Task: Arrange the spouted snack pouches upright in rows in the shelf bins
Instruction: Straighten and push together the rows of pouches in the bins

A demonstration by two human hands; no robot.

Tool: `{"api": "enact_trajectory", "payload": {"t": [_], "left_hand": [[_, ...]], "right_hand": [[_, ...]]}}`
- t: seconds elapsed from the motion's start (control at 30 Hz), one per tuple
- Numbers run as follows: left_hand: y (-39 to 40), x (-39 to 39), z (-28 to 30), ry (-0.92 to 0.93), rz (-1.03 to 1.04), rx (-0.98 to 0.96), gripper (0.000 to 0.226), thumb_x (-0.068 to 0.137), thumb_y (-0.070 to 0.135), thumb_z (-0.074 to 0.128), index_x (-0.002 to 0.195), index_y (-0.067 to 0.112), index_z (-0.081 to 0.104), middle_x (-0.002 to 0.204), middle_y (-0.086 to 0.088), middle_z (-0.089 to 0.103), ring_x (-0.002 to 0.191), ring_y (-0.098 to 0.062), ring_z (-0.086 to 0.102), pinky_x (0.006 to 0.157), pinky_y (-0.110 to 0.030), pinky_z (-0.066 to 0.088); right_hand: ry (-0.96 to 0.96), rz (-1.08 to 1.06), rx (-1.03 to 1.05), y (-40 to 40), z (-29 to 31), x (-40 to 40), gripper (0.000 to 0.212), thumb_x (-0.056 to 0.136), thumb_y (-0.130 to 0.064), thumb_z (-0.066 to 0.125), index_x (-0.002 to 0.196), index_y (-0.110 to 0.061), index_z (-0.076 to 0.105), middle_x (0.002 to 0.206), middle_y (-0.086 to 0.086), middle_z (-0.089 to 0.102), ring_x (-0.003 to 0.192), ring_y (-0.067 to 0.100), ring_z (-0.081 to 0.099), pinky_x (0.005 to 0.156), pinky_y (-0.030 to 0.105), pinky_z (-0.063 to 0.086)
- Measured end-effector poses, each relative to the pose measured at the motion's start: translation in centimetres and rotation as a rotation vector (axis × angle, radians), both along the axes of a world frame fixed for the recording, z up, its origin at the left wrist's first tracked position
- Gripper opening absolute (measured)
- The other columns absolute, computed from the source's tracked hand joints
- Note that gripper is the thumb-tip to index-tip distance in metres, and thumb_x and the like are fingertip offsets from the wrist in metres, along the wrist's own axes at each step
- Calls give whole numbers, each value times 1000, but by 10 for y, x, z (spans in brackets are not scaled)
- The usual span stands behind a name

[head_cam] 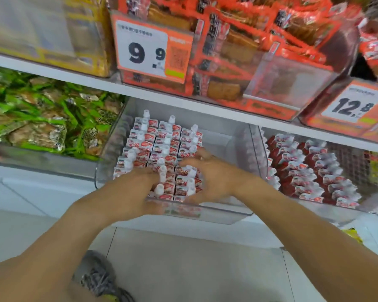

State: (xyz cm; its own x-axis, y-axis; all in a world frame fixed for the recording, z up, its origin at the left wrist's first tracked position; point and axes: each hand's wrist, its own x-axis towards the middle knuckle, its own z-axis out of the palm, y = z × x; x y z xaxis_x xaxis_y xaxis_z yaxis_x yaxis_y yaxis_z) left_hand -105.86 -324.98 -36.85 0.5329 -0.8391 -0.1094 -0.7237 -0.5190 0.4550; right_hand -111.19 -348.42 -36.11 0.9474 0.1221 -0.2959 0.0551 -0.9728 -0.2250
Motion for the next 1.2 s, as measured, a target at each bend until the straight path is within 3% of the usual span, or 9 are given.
{"api": "enact_trajectory", "payload": {"t": [0.13,0.2,0.27,0.4,0.63,0.77,0.9,1.13,1.2], "left_hand": [[-7,-2,-2,-37,45,53,53,78,56,70,119,26,57,115,8,56,105,-10,50,75,-22,35],[-9,-5,-6,-45,72,66,60,79,58,68,126,23,55,123,5,55,114,-14,50,87,-27,42],[-10,-7,-10,-61,93,81,65,79,60,67,131,22,52,125,4,52,119,-16,46,96,-29,42],[-9,-8,-13,-53,94,81,69,79,63,64,133,23,49,125,5,49,119,-16,44,98,-31,42],[-10,-8,-8,-129,65,144,59,83,61,59,127,23,47,123,4,43,116,-16,43,96,-31,42],[-11,-11,-5,-224,40,113,63,74,60,71,118,16,57,113,-1,54,102,-22,55,81,-33,49],[-12,-16,-3,-163,73,143,59,87,60,55,130,22,43,125,3,40,117,-16,39,96,-28,38],[-16,-16,-13,-154,140,108,54,79,58,67,115,20,54,115,3,48,111,-18,45,89,-31,42],[-12,-16,-16,-134,170,28,51,75,57,72,107,19,59,105,5,49,107,-20,47,84,-31,41]], "right_hand": [[-14,-7,-24,7,-3,3,93,61,-53,83,138,-34,36,139,3,27,125,29,42,104,41,45],[-103,58,5,7,-9,0,84,61,-54,82,133,-32,44,139,0,28,125,27,41,105,41,44],[-161,130,46,6,-15,-4,73,67,-56,79,129,-28,52,137,-1,37,124,24,41,106,39,41],[-231,190,38,4,-27,-1,69,72,-64,72,125,-23,56,127,0,46,114,24,47,97,39,48],[-221,203,132,-10,-31,1,60,78,-63,67,118,-20,59,119,-5,48,110,19,48,94,36,47],[-149,200,167,-14,-19,2,51,79,-61,69,107,-20,58,109,-14,44,100,10,42,89,28,44],[-89,200,98,-14,-8,2,46,79,-59,70,102,-22,54,108,-8,48,100,13,44,87,28,42],[-118,147,127,-14,-14,0,47,72,-57,76,92,-21,54,100,-4,48,95,19,46,82,35,45],[-94,151,129,-17,-12,3,44,71,-54,79,87,-22,53,95,-5,48,89,18,47,75,32,43]]}}
